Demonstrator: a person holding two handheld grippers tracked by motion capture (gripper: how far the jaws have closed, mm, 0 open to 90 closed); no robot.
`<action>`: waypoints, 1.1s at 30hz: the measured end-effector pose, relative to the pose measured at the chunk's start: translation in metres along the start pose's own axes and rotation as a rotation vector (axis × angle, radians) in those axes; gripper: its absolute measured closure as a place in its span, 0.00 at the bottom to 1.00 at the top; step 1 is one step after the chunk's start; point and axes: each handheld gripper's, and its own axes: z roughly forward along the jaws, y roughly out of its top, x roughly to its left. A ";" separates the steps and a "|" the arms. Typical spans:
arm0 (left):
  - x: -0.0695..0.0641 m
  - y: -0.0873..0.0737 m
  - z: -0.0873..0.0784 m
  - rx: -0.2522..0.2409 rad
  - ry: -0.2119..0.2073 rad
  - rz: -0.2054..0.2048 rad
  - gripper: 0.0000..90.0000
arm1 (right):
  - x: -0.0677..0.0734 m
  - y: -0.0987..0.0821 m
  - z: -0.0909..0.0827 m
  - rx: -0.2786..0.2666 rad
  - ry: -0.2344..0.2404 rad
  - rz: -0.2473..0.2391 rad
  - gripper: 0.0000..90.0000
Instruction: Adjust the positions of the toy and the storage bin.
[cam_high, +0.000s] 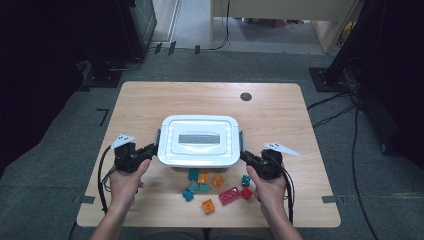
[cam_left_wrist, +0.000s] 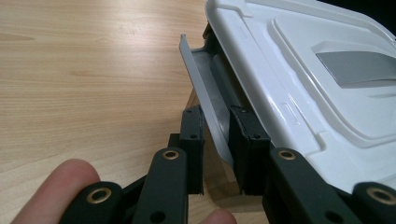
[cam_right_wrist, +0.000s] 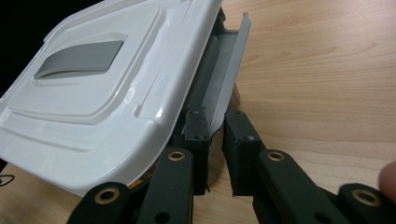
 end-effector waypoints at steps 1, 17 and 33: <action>-0.001 -0.001 -0.001 -0.001 0.000 -0.001 0.85 | 0.000 -0.001 -0.001 -0.001 0.001 -0.002 0.91; 0.001 0.007 0.016 -0.026 0.001 -0.028 0.84 | -0.008 0.011 0.008 -0.018 -0.014 -0.001 0.90; 0.015 0.012 -0.002 -0.099 0.109 -0.014 0.33 | -0.014 0.046 -0.014 -0.046 -0.002 -0.159 0.42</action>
